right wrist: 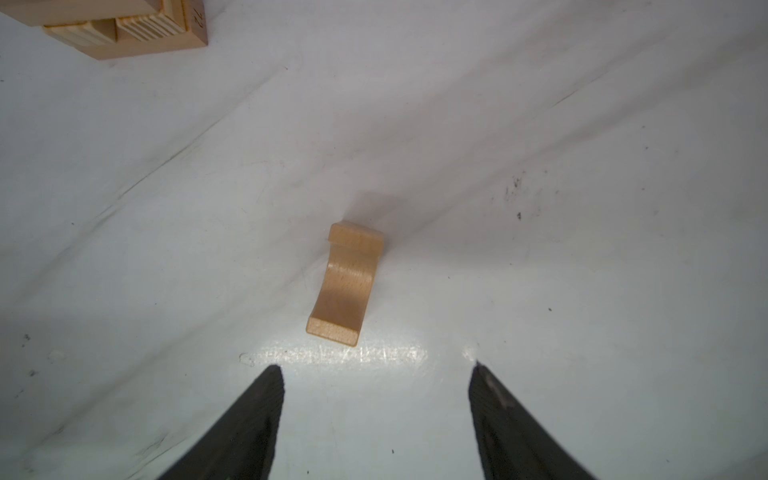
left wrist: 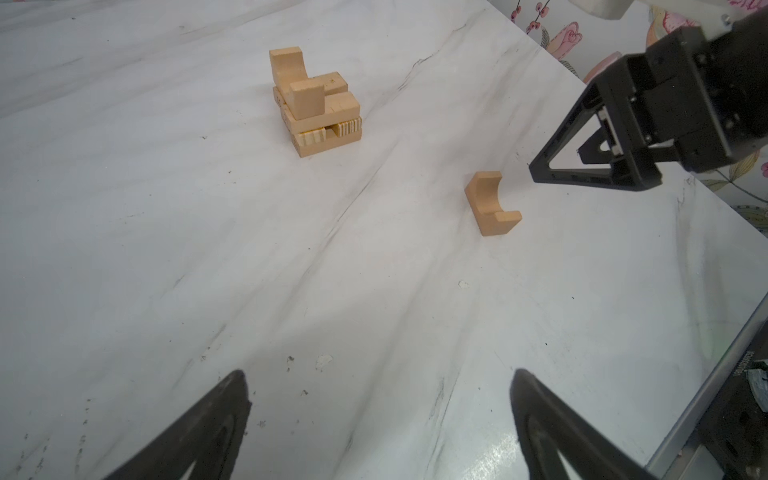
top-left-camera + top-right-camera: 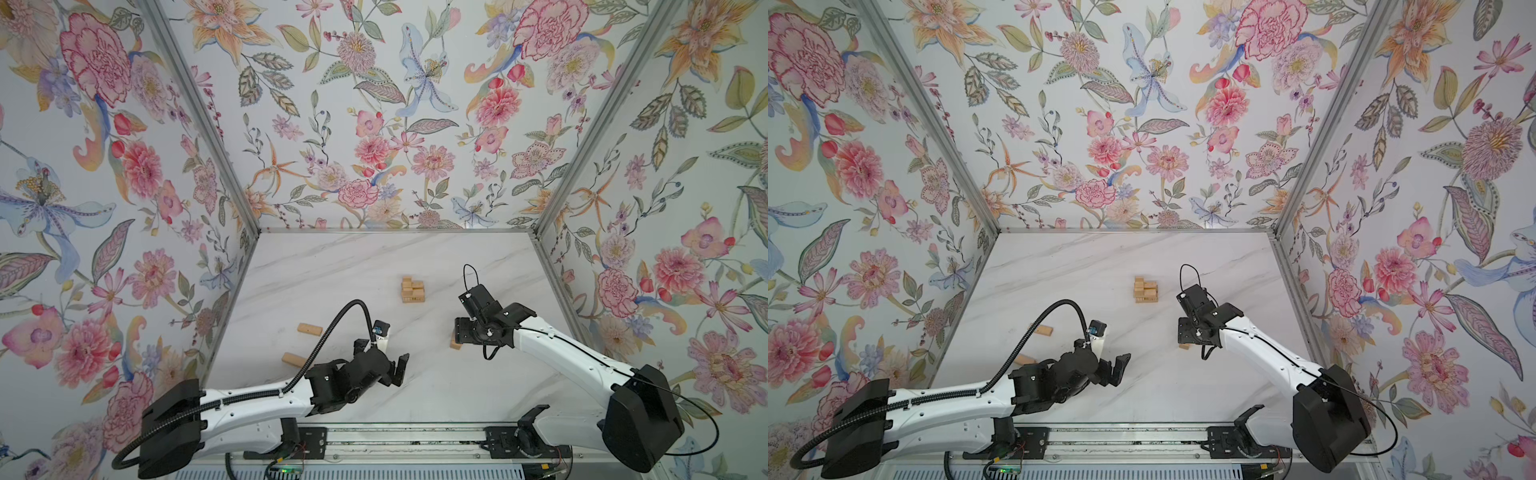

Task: Build the wood block tower
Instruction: 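Move the right gripper to the second arch block and lower around it, then close the right gripper on the upright end of the second arch block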

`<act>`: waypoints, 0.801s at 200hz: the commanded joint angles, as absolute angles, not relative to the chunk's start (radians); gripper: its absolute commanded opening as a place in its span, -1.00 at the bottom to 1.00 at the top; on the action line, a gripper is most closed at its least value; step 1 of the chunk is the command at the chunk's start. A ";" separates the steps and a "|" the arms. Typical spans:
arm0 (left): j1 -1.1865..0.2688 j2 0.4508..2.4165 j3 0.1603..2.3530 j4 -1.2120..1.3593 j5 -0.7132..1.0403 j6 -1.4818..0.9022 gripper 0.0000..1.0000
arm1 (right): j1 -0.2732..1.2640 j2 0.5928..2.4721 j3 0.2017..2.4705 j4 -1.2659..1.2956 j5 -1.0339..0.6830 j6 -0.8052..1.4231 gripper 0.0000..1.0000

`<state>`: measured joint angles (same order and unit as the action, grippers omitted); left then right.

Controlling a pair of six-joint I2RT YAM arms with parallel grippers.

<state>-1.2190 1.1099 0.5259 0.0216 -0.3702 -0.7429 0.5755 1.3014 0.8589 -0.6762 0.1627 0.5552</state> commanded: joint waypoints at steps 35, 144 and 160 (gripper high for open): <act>-1.280 1.140 0.552 0.055 -0.464 -0.815 0.98 | 0.565 1.312 0.799 -0.564 0.121 0.580 0.43; -1.273 1.103 0.520 0.035 -0.505 -0.771 0.98 | 0.565 1.498 0.836 -0.516 0.112 0.603 0.30; -1.263 1.092 0.508 0.033 -0.502 -0.769 0.98 | 0.565 1.523 0.847 -0.514 0.113 0.603 0.25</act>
